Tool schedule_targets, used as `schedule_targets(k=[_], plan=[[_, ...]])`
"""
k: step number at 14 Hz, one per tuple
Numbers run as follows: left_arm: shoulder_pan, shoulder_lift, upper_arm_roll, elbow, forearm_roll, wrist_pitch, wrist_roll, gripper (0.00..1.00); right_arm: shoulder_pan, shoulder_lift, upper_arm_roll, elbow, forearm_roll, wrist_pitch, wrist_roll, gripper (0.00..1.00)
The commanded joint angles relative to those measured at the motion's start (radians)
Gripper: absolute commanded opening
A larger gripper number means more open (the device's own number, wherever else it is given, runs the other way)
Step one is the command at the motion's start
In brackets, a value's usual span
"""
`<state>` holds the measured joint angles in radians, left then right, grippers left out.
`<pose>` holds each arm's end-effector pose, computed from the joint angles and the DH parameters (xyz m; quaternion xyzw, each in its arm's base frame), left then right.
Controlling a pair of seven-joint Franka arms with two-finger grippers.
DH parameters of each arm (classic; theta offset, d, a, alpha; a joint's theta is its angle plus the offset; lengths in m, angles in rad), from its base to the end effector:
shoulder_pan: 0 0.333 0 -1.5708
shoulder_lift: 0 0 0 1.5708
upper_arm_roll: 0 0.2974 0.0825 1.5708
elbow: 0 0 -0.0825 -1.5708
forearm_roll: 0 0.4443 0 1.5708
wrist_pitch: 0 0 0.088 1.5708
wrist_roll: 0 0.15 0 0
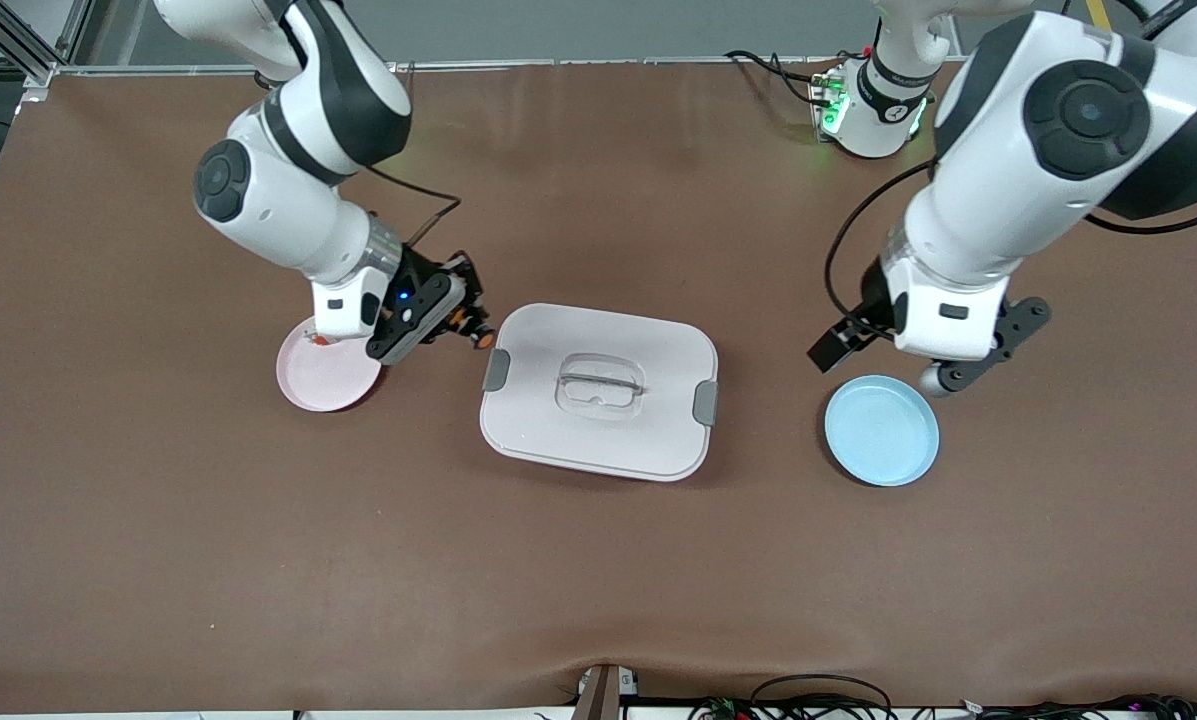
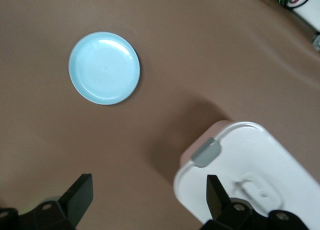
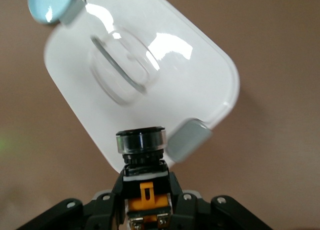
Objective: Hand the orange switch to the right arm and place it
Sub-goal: 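Carry the switch to the pink plate while the left gripper withdraws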
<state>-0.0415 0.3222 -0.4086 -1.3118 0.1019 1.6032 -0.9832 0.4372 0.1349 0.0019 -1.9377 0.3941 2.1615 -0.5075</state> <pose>0.6516 -0.2591 0.5056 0.9626 0.2706 -0.0100 0.0074 0.5803 0.3046 0.3387 -0.9183 -0.3560 -0.0493 0.1658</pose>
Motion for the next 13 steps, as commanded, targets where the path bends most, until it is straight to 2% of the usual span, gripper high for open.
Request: schedule_targets(k=[1, 4, 6, 9, 13], plan=[[0.064, -0.052, -0.002, -0.014, 0.019, -0.061, 0.177, 1.0, -0.05, -0.032, 0.015, -0.014, -0.186, -0.055, -0.126, 0.0], [0.135, -0.086, -0.004, -0.015, 0.019, -0.1, 0.39, 1.0, -0.067, -0.058, 0.013, -0.062, -0.262, -0.052, -0.21, 0.0], [0.169, -0.104, -0.004, -0.014, 0.019, -0.123, 0.463, 1.0, -0.1, -0.067, 0.015, -0.089, -0.271, -0.049, -0.279, 0.0], [0.213, -0.13, -0.004, -0.014, 0.019, -0.154, 0.567, 1.0, -0.168, -0.103, 0.015, -0.217, -0.276, 0.075, -0.446, 0.0], [0.262, -0.163, -0.006, -0.017, 0.016, -0.193, 0.641, 1.0, -0.279, -0.095, 0.015, -0.338, -0.276, 0.246, -0.753, 0.0]])
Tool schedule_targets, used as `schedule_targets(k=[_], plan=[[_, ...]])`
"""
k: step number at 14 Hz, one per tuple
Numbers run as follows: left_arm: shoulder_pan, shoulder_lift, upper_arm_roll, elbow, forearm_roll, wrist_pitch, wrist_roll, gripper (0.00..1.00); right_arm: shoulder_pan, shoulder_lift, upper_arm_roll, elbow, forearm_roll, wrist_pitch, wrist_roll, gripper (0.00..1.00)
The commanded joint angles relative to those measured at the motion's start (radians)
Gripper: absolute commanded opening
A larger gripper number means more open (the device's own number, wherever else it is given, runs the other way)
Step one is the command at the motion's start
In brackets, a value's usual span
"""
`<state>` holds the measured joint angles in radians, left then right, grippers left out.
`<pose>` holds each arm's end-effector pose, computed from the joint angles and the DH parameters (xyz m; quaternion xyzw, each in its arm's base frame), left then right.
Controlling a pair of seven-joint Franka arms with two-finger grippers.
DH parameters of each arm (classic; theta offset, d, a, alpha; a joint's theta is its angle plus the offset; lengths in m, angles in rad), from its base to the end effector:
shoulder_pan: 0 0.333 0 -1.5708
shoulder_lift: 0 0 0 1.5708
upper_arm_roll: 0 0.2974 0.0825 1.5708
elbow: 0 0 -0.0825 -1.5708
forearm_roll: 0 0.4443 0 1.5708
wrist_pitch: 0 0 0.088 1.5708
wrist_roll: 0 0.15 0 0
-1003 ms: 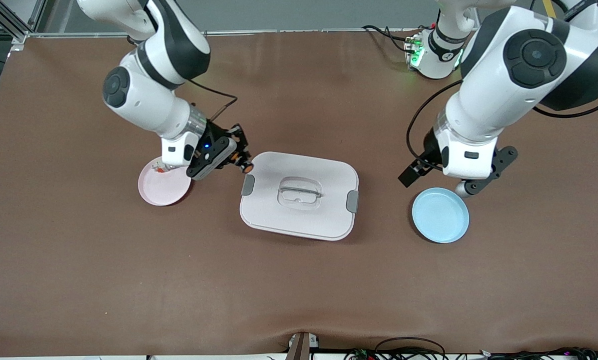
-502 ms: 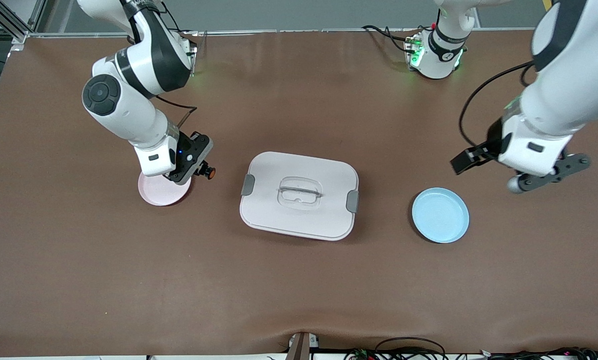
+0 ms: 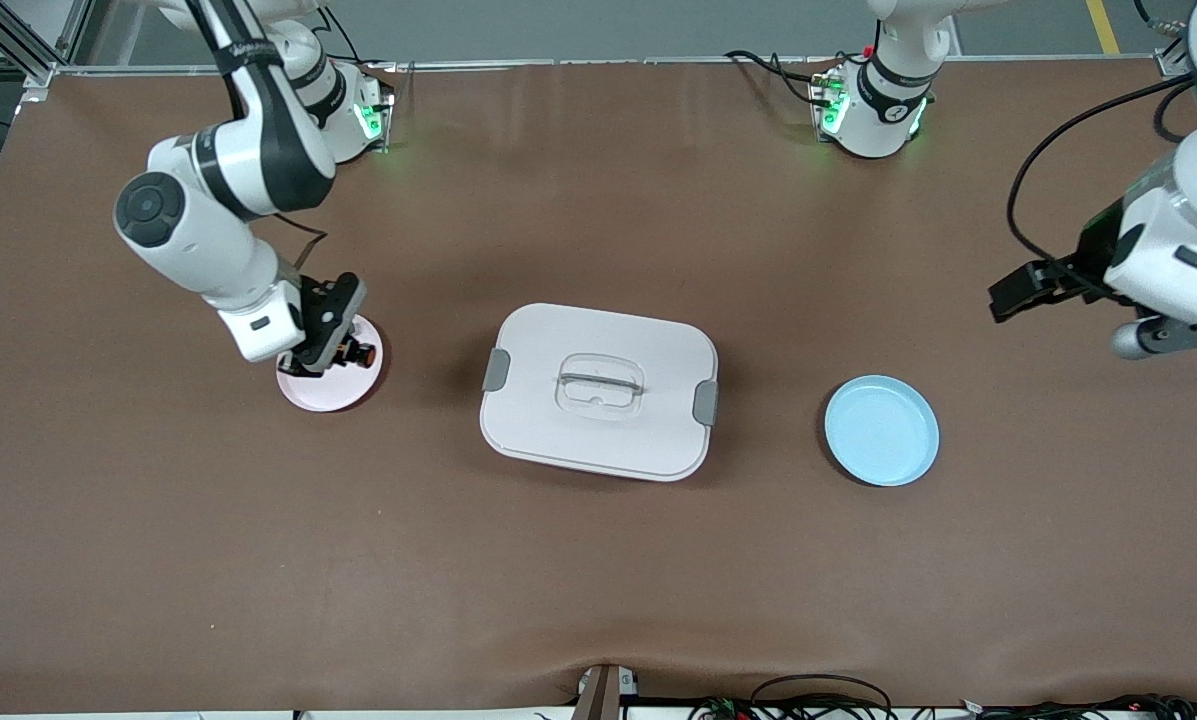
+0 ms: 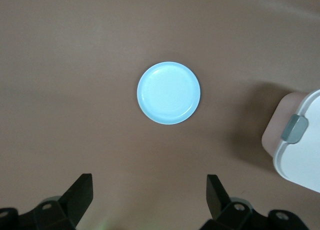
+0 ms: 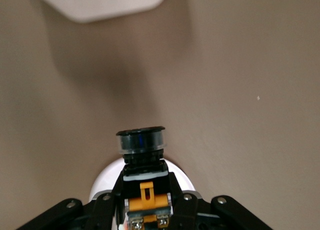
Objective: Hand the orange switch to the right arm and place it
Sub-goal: 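Lower the switch onto the pink plate with the right gripper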
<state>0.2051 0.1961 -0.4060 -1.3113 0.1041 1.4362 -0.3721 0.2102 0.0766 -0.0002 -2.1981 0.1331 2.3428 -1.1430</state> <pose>0.6450 -0.0908 0.5723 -0.9951 -0.0934 0.0231 0.0205 0.5810 0.1301 0.2552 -0.8056 -0.5894 -0.0525 0.0287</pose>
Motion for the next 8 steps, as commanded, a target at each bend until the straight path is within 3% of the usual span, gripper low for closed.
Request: schedule_targets(k=[1, 5, 8], plan=[[0.016, -0.044, -0.008, -0.022, 0.014, -0.029, 0.032, 1.0, -0.075, -0.035, 0.019, -0.109, -0.015, 0.117, -0.18, 0.0], [0.017, -0.104, 0.007, -0.075, 0.003, -0.025, 0.088, 1.0, -0.14, -0.026, 0.022, -0.227, 0.003, 0.266, -0.319, 0.0], [-0.096, -0.184, 0.177, -0.164, -0.038, -0.007, 0.189, 1.0, -0.126, -0.009, 0.025, -0.281, 0.023, 0.338, -0.337, 0.0]])
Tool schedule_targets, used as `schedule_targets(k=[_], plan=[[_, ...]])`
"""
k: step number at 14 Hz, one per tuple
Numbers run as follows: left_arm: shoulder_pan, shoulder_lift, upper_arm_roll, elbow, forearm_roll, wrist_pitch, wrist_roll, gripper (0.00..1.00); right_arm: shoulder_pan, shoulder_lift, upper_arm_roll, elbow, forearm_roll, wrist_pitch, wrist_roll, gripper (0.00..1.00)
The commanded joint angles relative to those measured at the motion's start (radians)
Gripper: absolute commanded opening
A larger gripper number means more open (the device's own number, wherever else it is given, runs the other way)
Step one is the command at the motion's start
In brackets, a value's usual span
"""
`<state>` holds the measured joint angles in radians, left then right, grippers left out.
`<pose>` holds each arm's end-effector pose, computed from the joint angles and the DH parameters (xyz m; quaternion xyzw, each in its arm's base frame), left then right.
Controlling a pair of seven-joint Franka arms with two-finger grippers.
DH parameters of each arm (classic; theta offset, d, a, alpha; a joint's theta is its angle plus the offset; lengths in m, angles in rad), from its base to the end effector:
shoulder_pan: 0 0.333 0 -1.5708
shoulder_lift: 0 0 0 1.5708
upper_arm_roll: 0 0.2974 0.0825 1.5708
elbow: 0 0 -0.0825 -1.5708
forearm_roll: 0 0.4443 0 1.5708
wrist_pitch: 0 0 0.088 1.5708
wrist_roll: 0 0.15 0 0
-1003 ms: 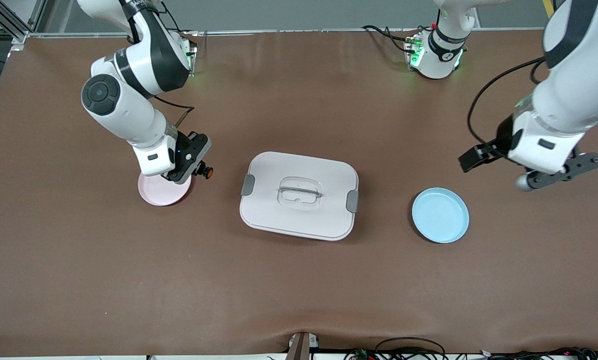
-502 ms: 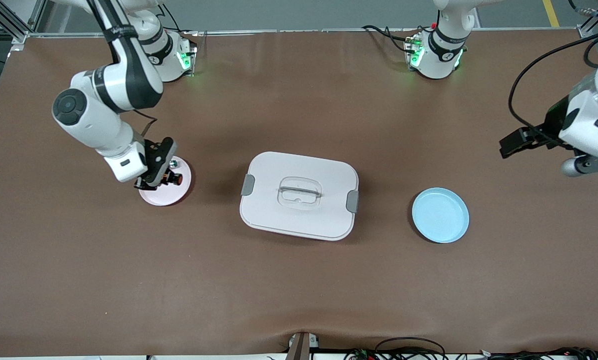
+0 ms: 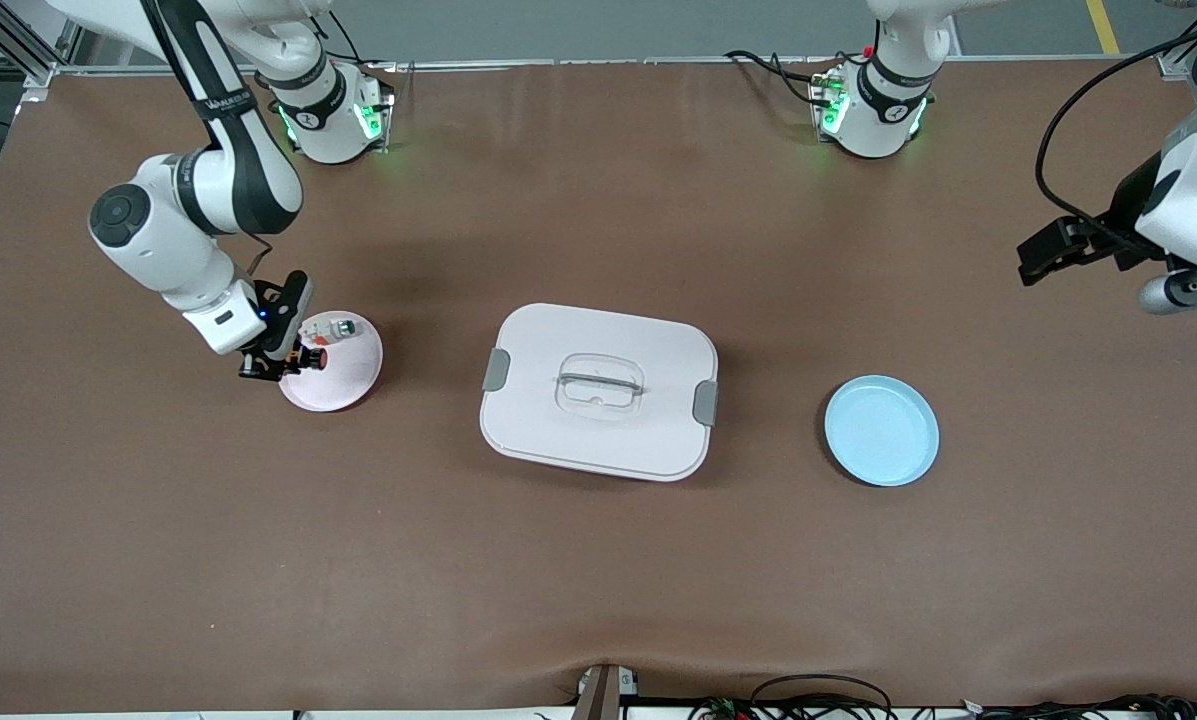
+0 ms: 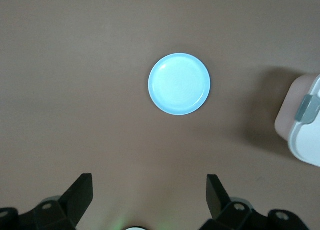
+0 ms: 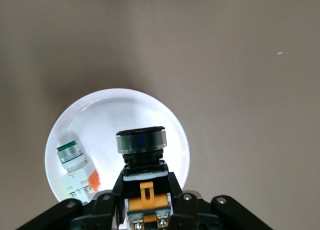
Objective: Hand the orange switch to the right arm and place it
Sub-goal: 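Lower the switch onto the pink plate with the right gripper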
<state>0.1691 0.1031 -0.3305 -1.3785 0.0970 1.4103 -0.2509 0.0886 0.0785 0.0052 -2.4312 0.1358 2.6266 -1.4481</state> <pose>0.6194 -0.0752 0.5897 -0.9977 -0.0511 0.0258 0.0375 0.5371 0.0502 0.1745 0.7541 0.6531 0.0686 0.0077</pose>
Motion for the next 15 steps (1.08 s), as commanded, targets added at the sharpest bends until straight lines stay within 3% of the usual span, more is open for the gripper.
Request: schedule_targets(k=[1, 3, 15], plan=[[-0.091, -0.111, 0.141, -0.124, -0.046, 0.024, 0.079, 1.0, 0.002, -0.002, 0.021, -0.054, 0.027, 0.065, -0.041, 0.0], [-0.125, -0.146, 0.18, -0.169, -0.054, 0.045, 0.079, 1.0, 0.01, 0.017, 0.021, -0.062, 0.027, 0.09, -0.052, 0.0], [-0.131, -0.183, 0.185, -0.229, -0.057, 0.081, 0.087, 1.0, 0.008, 0.159, 0.019, -0.069, 0.025, 0.22, -0.092, 0.0]])
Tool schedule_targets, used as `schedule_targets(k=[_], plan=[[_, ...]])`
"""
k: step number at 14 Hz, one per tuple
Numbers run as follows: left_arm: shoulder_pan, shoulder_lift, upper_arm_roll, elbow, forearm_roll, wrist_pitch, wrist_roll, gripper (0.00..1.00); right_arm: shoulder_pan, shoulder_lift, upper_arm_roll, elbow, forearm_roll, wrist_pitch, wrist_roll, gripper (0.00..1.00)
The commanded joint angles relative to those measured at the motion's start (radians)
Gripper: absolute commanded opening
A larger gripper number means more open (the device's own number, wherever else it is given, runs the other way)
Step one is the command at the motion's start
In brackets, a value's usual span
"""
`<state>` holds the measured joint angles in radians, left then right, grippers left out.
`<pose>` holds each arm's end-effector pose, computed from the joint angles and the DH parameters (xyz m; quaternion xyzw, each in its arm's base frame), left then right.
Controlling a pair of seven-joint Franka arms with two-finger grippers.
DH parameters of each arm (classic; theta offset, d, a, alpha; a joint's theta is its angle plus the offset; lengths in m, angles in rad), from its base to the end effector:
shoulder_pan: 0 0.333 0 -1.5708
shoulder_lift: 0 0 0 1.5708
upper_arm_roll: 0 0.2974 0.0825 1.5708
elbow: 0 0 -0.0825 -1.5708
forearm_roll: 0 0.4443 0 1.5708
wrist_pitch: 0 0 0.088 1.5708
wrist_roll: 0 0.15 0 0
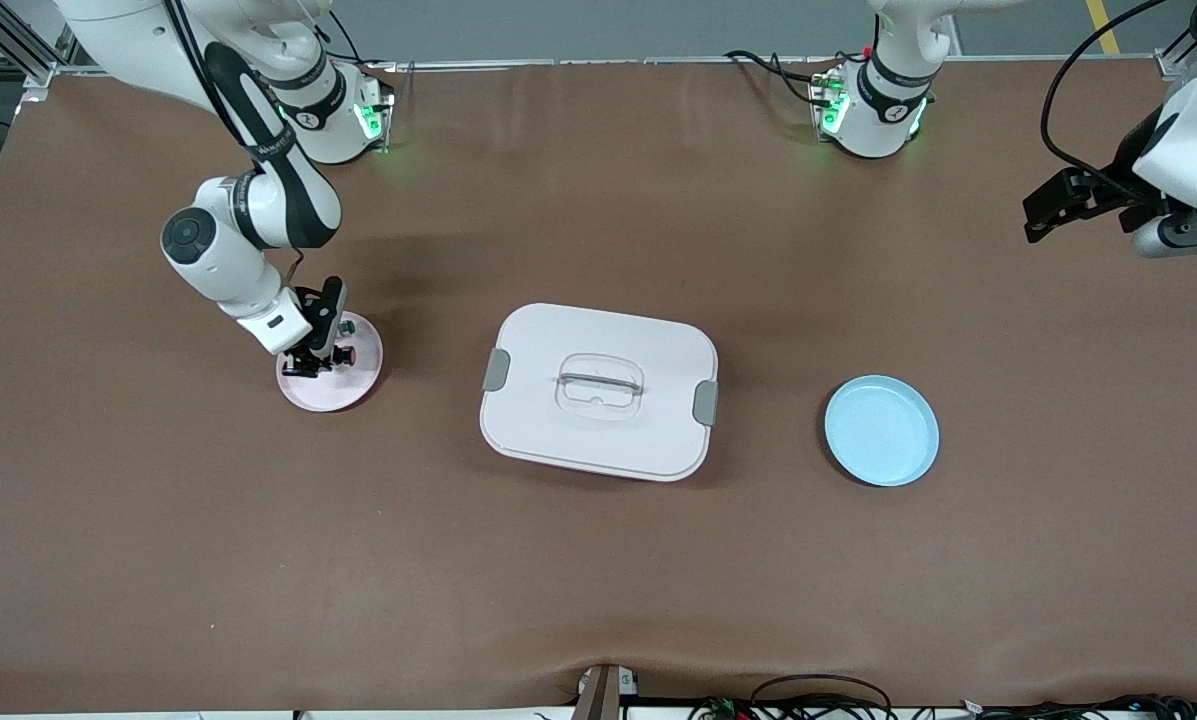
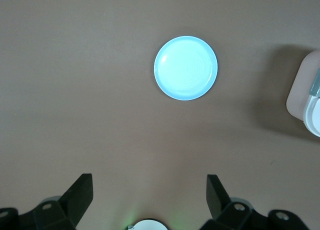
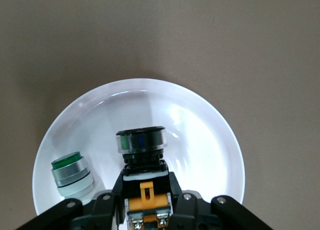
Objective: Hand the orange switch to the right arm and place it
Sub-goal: 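Lower the switch onto the pink plate with the right gripper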
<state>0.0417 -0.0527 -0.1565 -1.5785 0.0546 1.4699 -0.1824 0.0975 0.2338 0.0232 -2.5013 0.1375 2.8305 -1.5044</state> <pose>0.5834 -0.0605 0.5820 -0.9985 -0.0360 0.0233 0.0352 0.4990 0.0563 0.0866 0.7322 0.6789 0.0536 0.0096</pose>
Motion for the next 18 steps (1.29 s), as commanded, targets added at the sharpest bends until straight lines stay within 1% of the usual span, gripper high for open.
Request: schedule_targets(k=[1, 5, 7, 9, 10, 11, 17, 18], plan=[[-0.002, -0.026, 0.011, -0.029, -0.015, 0.021, 0.018, 1.0, -0.001, 0.016, 0.001, 0.001, 0.024, 0.03, -0.036, 0.0], [0.009, -0.035, 0.011, -0.029, -0.015, 0.02, 0.04, 1.0, -0.001, 0.054, 0.001, 0.012, 0.024, 0.063, -0.036, 0.0], [0.021, -0.03, 0.011, -0.029, -0.015, 0.023, 0.096, 1.0, -0.001, 0.064, 0.001, 0.012, 0.024, 0.081, -0.036, 0.0], [0.029, -0.029, 0.011, -0.029, -0.015, 0.024, 0.112, 1.0, 0.002, 0.073, 0.001, 0.025, 0.024, 0.083, -0.034, 0.0], [0.029, -0.029, 0.011, -0.029, -0.015, 0.024, 0.112, 1.0, 0.001, 0.074, 0.001, 0.03, 0.024, 0.083, -0.034, 0.56], [0.03, -0.029, 0.012, -0.031, -0.015, 0.026, 0.119, 1.0, 0.001, 0.074, 0.001, 0.03, 0.024, 0.081, -0.031, 1.0], [0.041, -0.03, 0.011, -0.029, -0.015, 0.024, 0.124, 1.0, -0.006, 0.065, 0.004, 0.032, 0.024, 0.066, -0.023, 1.0], [0.041, -0.03, 0.011, -0.029, -0.015, 0.024, 0.124, 1.0, -0.006, 0.059, 0.006, 0.038, 0.025, 0.038, -0.023, 1.0]])
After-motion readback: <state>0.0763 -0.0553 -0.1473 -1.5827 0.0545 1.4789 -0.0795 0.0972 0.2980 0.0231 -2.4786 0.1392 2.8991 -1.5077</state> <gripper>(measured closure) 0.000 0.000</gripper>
